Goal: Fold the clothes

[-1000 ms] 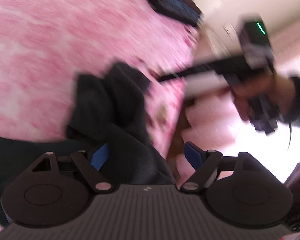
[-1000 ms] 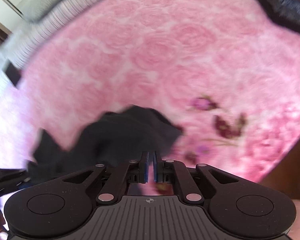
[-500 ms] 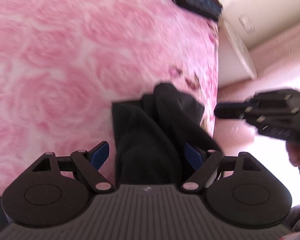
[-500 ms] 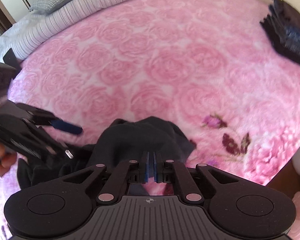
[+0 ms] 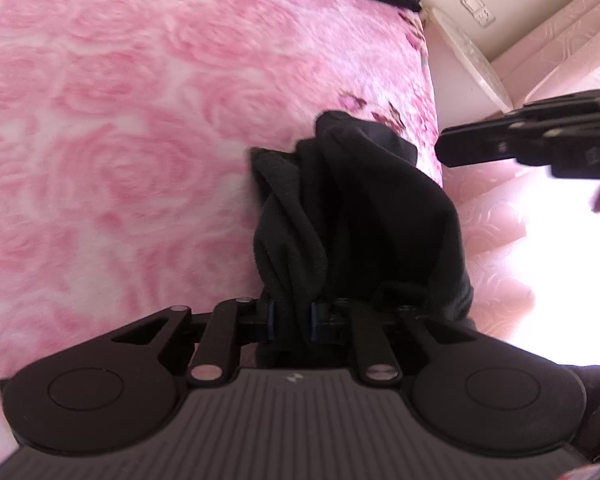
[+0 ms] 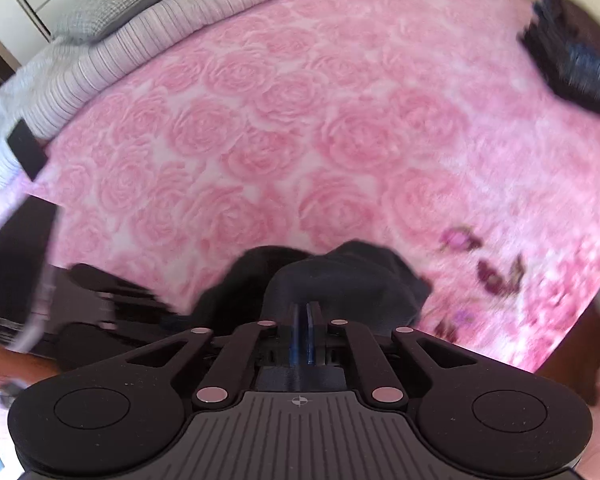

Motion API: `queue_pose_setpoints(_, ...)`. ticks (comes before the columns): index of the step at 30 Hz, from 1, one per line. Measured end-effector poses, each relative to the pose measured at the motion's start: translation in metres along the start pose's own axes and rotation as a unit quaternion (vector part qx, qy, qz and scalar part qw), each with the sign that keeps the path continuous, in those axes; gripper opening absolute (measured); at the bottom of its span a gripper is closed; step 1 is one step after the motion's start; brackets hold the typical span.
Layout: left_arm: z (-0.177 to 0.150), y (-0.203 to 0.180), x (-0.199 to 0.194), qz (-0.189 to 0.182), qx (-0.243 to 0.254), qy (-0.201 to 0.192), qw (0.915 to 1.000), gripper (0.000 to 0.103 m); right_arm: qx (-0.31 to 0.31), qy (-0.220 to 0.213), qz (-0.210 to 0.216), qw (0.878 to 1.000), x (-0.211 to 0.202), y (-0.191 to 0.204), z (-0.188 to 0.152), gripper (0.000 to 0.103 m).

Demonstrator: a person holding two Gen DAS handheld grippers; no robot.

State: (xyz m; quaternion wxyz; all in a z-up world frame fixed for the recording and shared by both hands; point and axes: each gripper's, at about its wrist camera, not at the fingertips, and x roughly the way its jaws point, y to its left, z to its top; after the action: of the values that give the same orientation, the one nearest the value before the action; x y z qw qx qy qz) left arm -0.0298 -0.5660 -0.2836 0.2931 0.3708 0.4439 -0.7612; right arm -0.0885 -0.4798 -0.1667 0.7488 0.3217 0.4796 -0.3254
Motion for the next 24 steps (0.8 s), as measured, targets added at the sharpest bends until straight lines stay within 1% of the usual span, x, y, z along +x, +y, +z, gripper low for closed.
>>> queue_pose_setpoints(3, -0.008, 0.004, -0.02, -0.002, -0.012, -0.018, 0.9998, 0.011, -0.008, -0.003, -0.005, 1.0, 0.003, 0.007, -0.003, 0.005)
queue_pose_setpoints(6, -0.019, 0.004, -0.035, 0.004, -0.027, -0.035, 0.999, 0.011, -0.016, -0.005, -0.009, 1.0, 0.006, 0.014, -0.005, 0.004)
queue_pose_setpoints(8, -0.027, 0.006, -0.043, 0.008, -0.046, -0.047, 0.9978, 0.011, -0.022, -0.007, -0.012, 1.0, 0.008, 0.019, -0.007, 0.0)
queue_pose_setpoints(12, -0.038, 0.013, -0.05, 0.018, -0.078, -0.063, 0.9948, 0.011, -0.033, -0.011, -0.018, 0.999, 0.012, 0.029, -0.011, 0.001)
queue_pose_setpoints(13, -0.04, 0.015, -0.051, 0.02, -0.084, -0.065, 0.9942, 0.011, -0.035, -0.012, -0.02, 0.999, 0.013, 0.031, -0.011, 0.005)
queue_pose_setpoints(14, -0.041, 0.016, -0.052, 0.022, -0.086, -0.066, 0.9938, 0.011, -0.044, -0.016, -0.026, 0.999, 0.013, 0.033, -0.014, 0.023)
queue_pose_setpoints(15, -0.041, 0.017, -0.052, 0.025, -0.088, -0.068, 0.9935, 0.011, -0.047, -0.017, -0.027, 0.998, 0.013, 0.032, -0.016, 0.066)
queue_pose_setpoints(16, -0.04, 0.017, -0.053, 0.027, -0.089, -0.068, 0.9933, 0.011, -0.046, -0.018, -0.024, 0.998, 0.013, 0.03, -0.016, 0.089)
queue_pose_setpoints(17, -0.039, 0.017, -0.053, 0.029, -0.09, -0.069, 0.9932, 0.011, -0.046, -0.019, -0.019, 0.999, 0.014, 0.029, -0.016, 0.103)
queue_pose_setpoints(19, -0.036, 0.014, -0.055, 0.034, -0.088, -0.071, 0.9929, 0.01, -0.044, -0.022, -0.011, 0.999, 0.015, 0.026, -0.015, 0.103)
queue_pose_setpoints(22, -0.034, 0.012, -0.057, 0.042, -0.088, -0.072, 0.9926, 0.01, -0.031, -0.013, -0.004, 0.999, 0.029, 0.024, -0.009, 0.103)
queue_pose_setpoints(24, -0.032, 0.013, -0.057, 0.05, -0.09, -0.072, 0.9921, 0.01, -0.019, 0.005, 0.004, 1.0, 0.045, 0.021, -0.005, 0.102)
